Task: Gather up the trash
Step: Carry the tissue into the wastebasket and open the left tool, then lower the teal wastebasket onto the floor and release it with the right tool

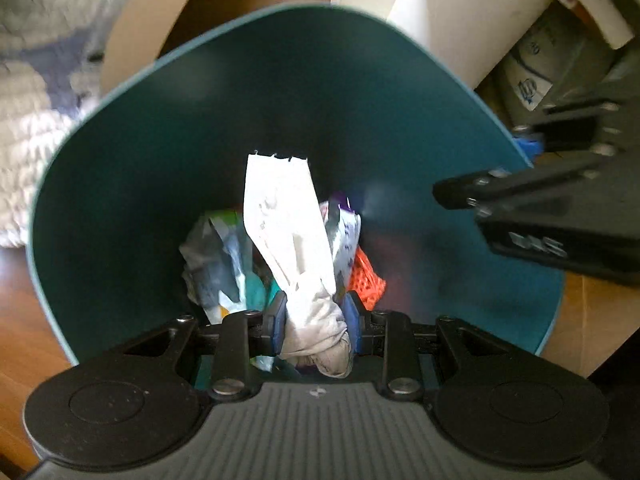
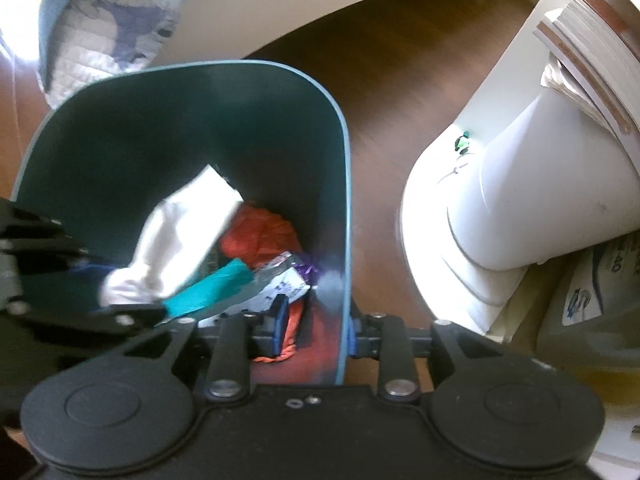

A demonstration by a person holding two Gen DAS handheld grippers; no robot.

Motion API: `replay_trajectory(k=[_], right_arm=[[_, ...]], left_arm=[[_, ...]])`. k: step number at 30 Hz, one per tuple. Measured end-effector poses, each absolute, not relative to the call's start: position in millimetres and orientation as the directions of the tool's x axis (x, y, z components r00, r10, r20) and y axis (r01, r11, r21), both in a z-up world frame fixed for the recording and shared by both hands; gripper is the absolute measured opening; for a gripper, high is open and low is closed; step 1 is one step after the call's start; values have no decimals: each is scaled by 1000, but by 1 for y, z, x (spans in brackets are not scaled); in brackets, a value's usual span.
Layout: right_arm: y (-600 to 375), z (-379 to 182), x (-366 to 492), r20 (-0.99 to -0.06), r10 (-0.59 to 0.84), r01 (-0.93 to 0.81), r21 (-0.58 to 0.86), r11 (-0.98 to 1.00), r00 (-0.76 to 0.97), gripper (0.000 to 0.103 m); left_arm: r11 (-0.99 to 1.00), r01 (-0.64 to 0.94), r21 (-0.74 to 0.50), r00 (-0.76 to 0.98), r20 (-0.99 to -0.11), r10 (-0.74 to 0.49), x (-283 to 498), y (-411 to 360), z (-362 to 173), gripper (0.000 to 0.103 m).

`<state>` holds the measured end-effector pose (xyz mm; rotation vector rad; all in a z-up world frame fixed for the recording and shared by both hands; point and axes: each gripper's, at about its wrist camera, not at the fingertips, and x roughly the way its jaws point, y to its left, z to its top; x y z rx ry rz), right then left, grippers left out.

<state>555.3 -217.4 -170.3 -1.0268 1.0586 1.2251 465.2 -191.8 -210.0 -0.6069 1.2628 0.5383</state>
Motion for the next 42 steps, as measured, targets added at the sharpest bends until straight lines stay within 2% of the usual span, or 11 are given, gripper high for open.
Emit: replay_trajectory(k=[2, 3, 4, 6, 15, 17, 21, 27, 28, 37, 42], right_arm=[[-223, -163, 557, -976, 217, -997, -8, 79, 25, 31], [-227, -159, 558, -974, 225, -997, 4, 83, 15, 31], [-230, -154, 560, -973, 232, -996, 15, 88, 6, 33], [-238, -145, 563, -968, 249, -994, 49, 99, -23, 37], [-270, -104, 568, -924, 371, -979, 156, 135, -96, 48], [-276, -96, 565, -907, 408, -979, 163, 126, -98, 61], [-288, -81, 557, -875, 473, -977, 178, 121, -101, 63], [-308, -59, 541, -828, 554, -968, 205, 148, -90, 79], [-311, -56, 538, -820, 567, -965, 209, 161, -84, 85], [-354, -36, 496, -727, 687, -923, 271, 275, -9, 101], [-373, -28, 473, -677, 735, -893, 307, 329, 38, 103]], left_arm=[[722, -681, -121, 207, -978, 32, 467, -190, -214, 32], [720, -684, -116, 204, -978, 37, 467, -189, -215, 41], [714, -691, -111, 203, -978, 43, 467, -189, -214, 58], [698, -707, -114, 212, -976, 55, 465, -188, -212, 75], [669, -739, -76, 222, -966, 135, 450, -203, -176, 75], [666, -743, -60, 230, -958, 171, 443, -207, -162, 75], [657, -754, -14, 244, -934, 261, 429, -219, -132, 75], [665, -747, 4, 300, -890, 342, 405, -233, -92, 75], [673, -740, 3, 310, -886, 345, 400, -235, -87, 75], [745, -667, -1, 385, -856, 344, 365, -245, -67, 80], [782, -622, -43, 455, -833, 316, 348, -248, -57, 81]])
